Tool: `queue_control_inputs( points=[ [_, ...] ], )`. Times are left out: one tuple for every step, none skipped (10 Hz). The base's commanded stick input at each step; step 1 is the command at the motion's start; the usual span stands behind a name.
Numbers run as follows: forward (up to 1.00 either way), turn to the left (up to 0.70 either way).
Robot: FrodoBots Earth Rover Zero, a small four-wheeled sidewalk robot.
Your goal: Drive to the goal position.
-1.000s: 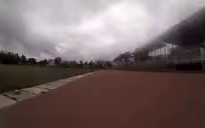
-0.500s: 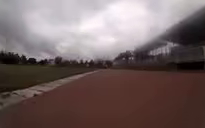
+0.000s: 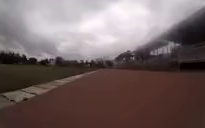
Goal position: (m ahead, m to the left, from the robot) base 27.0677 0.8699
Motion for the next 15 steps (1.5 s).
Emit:
queue_control_inputs(
  points=[
    [0.70,0.00],
    [0.70,0.00],
    [0.70,0.00],
    [0.70,-0.35],
    [0.70,-0.35],
    [0.70,-0.35],
    [0.70,-0.35],
    [0.70,0.06],
    [0.70,0.12],
    [0.70,0.14],
    [0.70,0.13],
    [0.70,0.13],
    [0.70,0.14],
    [0.70,0.13],
    [0.70,0.00]
  ],
)
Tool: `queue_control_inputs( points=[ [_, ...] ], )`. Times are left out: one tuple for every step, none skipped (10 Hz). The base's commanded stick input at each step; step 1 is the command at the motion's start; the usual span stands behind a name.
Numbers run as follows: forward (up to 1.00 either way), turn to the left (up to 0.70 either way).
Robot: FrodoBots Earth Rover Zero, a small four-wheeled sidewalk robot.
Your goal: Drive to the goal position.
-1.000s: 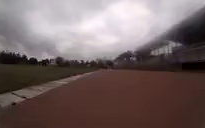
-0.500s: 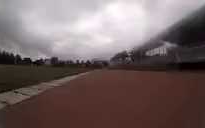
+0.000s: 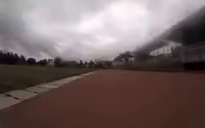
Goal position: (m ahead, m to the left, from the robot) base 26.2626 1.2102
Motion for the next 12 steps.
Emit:
queue_control_inputs(
  points=[
    [0.70,0.00],
    [0.70,0.00],
    [0.70,0.07],
    [0.70,0.10],
    [0.70,0.12],
    [0.70,0.09],
    [0.70,0.11],
    [0.70,0.12],
    [0.70,0.02],
    [0.70,0.01],
    [0.70,-0.35],
    [0.70,-0.35]
  ],
)
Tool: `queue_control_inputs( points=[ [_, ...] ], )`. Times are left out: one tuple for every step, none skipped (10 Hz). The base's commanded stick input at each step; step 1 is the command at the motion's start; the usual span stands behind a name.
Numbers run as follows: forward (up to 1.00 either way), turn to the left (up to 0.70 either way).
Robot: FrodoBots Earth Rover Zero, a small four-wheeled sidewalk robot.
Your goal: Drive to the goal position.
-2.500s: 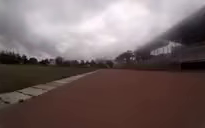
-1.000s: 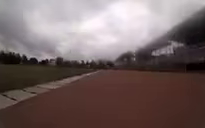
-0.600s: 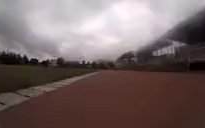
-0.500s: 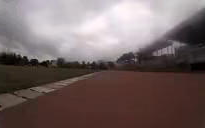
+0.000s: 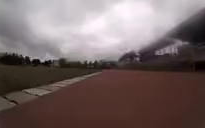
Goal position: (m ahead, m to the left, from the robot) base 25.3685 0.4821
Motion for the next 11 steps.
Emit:
queue_control_inputs(
  points=[
    [0.70,-0.32],
    [0.70,-0.29],
    [0.70,0.08],
    [0.70,0.00],
    [0.70,0.05],
    [0.70,0.07],
    [0.70,0.03],
    [0.70,0.00],
    [0.70,0.00],
    [0.70,-0.30],
    [0.70,-0.34]
  ],
)
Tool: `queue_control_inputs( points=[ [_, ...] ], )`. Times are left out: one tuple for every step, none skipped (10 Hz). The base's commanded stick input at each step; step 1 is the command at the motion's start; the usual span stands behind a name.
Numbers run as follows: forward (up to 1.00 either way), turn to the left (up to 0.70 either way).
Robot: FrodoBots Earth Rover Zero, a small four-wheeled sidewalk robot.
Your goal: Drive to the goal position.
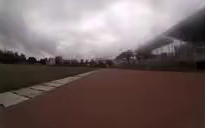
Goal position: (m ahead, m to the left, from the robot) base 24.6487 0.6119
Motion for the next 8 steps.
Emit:
queue_control_inputs(
  points=[
    [0.70,-0.35],
    [0.70,-0.20],
    [0.70,-0.06],
    [0.70,0.06],
    [0.70,0.14],
    [0.70,0.03],
    [0.70,0.01],
    [0.70,0.05]
  ],
)
